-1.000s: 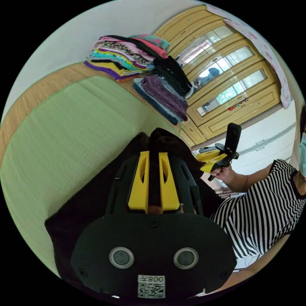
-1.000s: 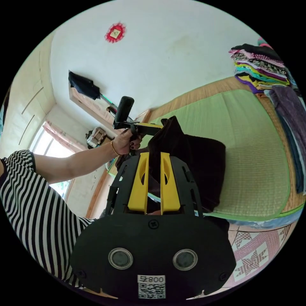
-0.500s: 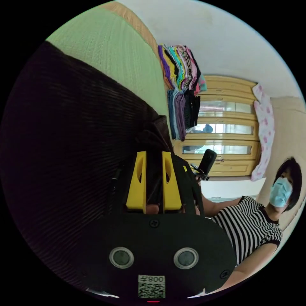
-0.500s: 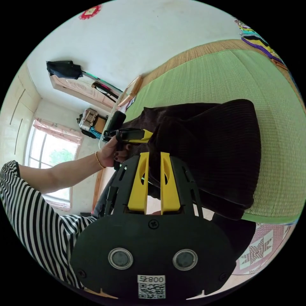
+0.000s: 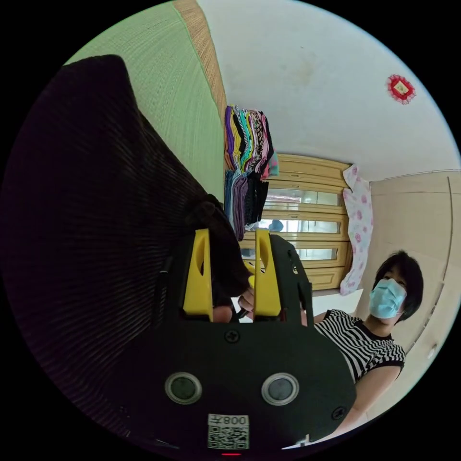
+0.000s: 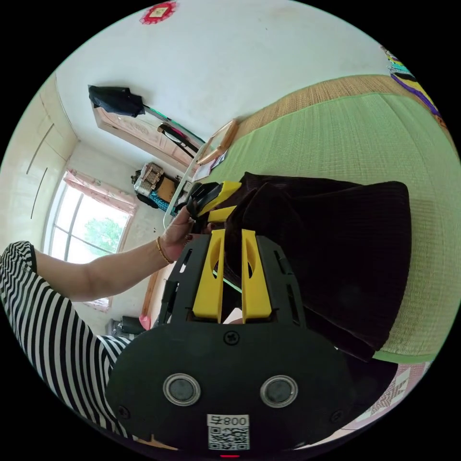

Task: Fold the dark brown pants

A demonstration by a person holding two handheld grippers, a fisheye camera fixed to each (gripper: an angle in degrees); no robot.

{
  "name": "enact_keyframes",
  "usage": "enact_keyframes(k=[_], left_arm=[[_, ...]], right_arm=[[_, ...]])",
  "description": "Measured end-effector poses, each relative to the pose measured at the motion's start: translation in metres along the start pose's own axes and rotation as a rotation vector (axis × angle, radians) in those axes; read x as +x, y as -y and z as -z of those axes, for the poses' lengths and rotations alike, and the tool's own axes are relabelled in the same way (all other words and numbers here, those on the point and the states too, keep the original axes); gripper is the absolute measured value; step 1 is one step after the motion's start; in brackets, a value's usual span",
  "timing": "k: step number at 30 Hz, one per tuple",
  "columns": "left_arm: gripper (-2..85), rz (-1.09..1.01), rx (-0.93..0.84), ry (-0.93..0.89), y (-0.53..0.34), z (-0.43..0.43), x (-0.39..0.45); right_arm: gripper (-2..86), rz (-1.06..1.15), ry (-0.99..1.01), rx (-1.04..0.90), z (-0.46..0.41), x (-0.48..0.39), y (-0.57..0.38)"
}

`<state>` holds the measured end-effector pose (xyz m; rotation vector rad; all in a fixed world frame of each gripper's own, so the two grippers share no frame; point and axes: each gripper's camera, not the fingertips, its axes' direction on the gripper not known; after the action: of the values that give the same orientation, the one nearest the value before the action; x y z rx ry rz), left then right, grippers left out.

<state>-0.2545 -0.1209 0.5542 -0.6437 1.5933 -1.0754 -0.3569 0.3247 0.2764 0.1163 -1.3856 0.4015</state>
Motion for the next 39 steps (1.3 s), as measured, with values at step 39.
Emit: enact_keyframes(k=[39], left_arm=[[2.3, -0.157, -0.165, 0.82, -0.161, 0.063, 0.011]], right_arm=[[0.1, 0.114, -0.079, -0.203, -0.136, -0.132, 0.148]])
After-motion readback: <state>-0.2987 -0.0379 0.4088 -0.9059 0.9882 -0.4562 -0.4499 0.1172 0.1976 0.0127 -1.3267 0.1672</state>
